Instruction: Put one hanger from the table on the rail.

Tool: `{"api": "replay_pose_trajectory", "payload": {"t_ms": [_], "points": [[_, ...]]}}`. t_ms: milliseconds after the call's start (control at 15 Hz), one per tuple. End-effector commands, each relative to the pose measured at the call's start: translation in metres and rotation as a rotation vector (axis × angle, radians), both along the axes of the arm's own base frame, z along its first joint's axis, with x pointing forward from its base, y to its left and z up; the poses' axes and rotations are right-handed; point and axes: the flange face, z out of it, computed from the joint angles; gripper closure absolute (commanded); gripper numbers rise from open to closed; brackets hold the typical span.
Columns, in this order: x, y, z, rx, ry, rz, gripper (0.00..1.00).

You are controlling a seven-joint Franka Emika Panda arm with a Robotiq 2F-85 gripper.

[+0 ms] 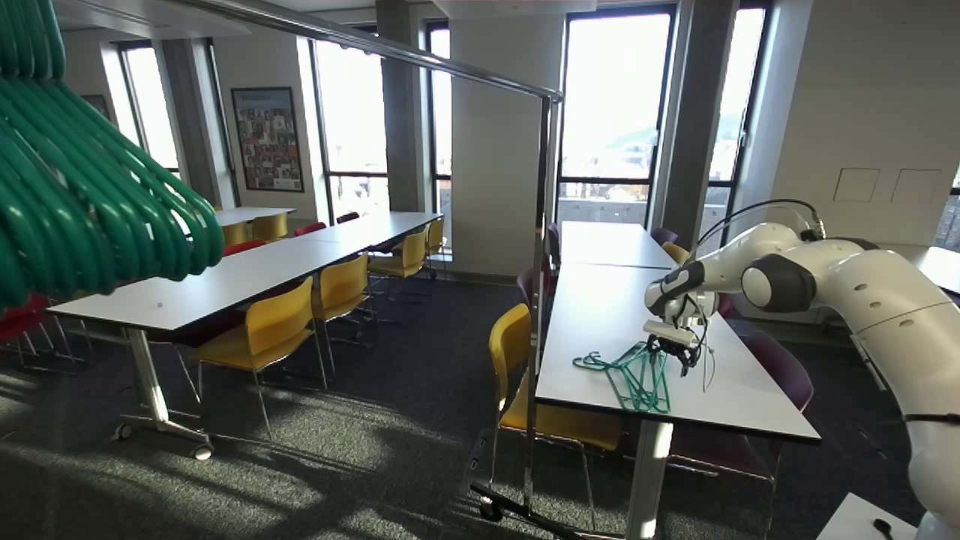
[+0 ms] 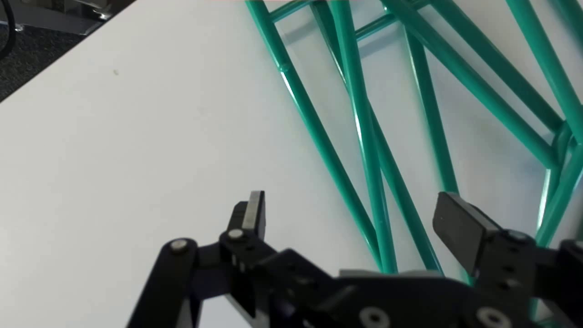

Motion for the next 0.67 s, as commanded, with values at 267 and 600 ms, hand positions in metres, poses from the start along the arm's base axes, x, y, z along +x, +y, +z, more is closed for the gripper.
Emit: {"api": "replay_pose_trajectory", "payload": {"t_ms": [267, 600], "points": [[0.004, 0.002, -0.011, 0.000, 0.015, 0.016, 0.00], [0.004, 0.000, -0.026, 0.001, 0.033, 0.016, 0.00]]}}
